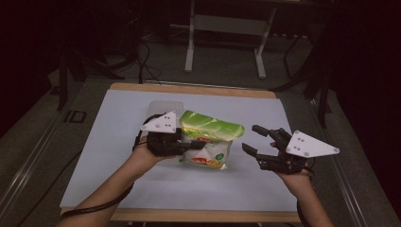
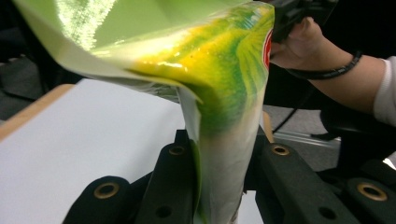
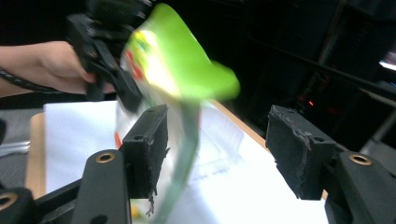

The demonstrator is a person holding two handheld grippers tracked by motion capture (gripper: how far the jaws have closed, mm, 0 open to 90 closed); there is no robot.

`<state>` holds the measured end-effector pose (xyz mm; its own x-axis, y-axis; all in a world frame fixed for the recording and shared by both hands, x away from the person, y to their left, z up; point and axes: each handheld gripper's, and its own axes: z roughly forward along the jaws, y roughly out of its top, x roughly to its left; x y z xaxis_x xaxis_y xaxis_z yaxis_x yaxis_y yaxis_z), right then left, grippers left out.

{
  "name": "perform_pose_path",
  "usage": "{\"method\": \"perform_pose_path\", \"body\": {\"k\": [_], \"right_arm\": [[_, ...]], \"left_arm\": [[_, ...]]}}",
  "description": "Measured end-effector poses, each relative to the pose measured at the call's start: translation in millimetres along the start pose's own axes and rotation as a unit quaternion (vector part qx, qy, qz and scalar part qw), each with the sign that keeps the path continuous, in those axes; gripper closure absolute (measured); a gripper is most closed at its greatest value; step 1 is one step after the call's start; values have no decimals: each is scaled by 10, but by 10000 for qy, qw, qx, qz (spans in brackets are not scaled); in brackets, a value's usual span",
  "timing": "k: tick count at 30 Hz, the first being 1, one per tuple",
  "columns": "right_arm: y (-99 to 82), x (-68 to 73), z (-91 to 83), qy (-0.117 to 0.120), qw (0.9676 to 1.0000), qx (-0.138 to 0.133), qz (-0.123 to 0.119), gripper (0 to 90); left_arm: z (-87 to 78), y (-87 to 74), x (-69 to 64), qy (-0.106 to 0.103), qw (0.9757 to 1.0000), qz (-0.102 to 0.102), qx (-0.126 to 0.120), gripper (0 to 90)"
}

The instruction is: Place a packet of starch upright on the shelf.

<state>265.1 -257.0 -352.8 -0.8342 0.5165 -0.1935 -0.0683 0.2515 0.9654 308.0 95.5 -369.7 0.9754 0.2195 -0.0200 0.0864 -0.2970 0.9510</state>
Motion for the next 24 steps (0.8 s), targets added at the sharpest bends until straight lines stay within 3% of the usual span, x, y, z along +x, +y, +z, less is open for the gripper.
{"method": "perform_pose_path", "body": {"k": [4,6,12,14,20,24], "right_arm": [[-112,-181,-22,-214,9967,171,759,255],[-184,-247,-28,-59,9943,232,1041,120],[-369,-401,-49,-166,9845,391,1699,115],[-424,-439,-60,-156,9828,436,1789,123],[-557,-448,-60,-75,9845,703,1604,140],[-609,-463,-85,-32,9841,729,1618,140]], "left_arm": [[-111,24,120,180,9998,74,-31,804],[-163,17,191,246,9996,105,-71,804],[-328,-10,393,420,9989,178,-139,803],[-382,-30,460,466,9986,198,-165,803],[-540,-154,692,669,9974,104,-265,803],[-613,-249,832,772,9968,73,-218,804]]}}
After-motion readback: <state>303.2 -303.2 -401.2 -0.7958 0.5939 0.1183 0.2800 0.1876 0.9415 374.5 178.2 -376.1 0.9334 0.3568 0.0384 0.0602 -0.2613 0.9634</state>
